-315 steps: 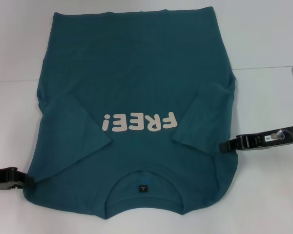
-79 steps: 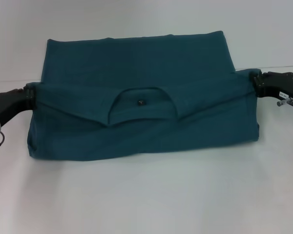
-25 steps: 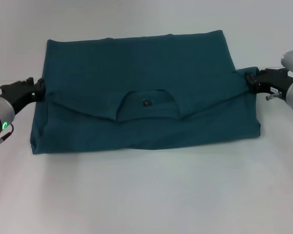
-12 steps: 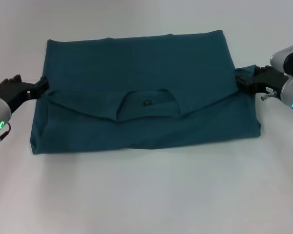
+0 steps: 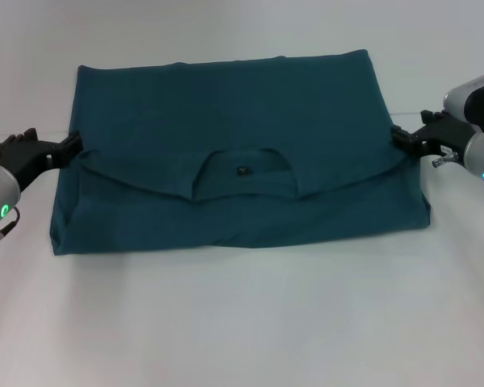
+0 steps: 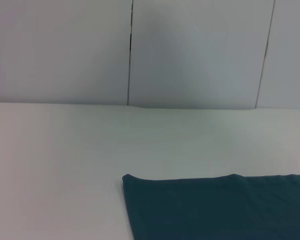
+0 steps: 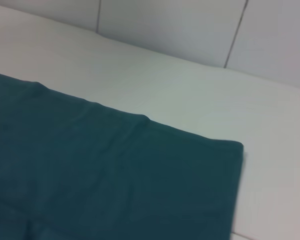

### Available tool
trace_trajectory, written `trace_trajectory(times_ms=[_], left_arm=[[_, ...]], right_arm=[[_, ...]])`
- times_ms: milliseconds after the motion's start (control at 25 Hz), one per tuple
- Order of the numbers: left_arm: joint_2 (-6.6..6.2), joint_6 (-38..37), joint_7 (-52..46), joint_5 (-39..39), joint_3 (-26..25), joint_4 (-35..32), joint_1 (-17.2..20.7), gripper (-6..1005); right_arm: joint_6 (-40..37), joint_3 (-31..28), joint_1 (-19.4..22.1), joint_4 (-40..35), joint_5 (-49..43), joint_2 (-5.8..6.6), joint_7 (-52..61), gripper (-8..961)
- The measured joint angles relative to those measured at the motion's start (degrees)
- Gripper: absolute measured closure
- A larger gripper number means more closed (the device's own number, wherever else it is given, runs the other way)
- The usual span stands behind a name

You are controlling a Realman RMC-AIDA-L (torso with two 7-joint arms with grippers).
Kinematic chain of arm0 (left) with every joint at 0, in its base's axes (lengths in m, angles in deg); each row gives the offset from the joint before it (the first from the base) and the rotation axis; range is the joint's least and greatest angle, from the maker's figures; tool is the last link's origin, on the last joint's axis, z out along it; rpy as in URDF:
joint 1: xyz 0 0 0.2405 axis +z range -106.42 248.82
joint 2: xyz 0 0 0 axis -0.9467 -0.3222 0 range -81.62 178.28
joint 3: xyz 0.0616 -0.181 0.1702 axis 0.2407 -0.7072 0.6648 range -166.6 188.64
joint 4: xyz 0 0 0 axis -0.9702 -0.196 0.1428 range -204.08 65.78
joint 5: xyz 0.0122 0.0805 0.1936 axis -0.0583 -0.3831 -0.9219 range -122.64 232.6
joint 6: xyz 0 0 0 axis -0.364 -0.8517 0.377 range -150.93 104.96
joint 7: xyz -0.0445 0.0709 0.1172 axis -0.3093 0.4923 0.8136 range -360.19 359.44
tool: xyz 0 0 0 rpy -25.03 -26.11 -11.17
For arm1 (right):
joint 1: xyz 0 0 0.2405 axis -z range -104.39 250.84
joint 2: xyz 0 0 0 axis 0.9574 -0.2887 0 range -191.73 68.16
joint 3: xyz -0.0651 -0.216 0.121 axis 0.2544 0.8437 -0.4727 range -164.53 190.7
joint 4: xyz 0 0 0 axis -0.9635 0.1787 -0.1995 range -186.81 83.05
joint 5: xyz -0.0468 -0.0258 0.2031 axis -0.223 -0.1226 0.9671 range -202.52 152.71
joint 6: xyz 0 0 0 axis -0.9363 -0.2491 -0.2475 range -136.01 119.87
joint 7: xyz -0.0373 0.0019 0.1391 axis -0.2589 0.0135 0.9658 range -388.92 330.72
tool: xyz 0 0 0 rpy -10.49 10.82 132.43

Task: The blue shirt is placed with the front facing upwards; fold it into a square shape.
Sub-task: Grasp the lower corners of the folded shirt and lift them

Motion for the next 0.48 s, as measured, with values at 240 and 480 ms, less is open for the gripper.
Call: trace_trajectory(times_ms=[240,480], left_arm=[[-0.36,0.2,-1.6,0.0,0.2,0.3,0.1,250],[-3.20,-1.6,-18.3,-0.6,12.5,-0.2,1.8,253]], right_arm=[[0.8,-0.7,0.7,-0.1,3.7,0.00,0.3,344],[-6.3,1.5,4.0,-4.1,5.4,0.34,6.7,344]])
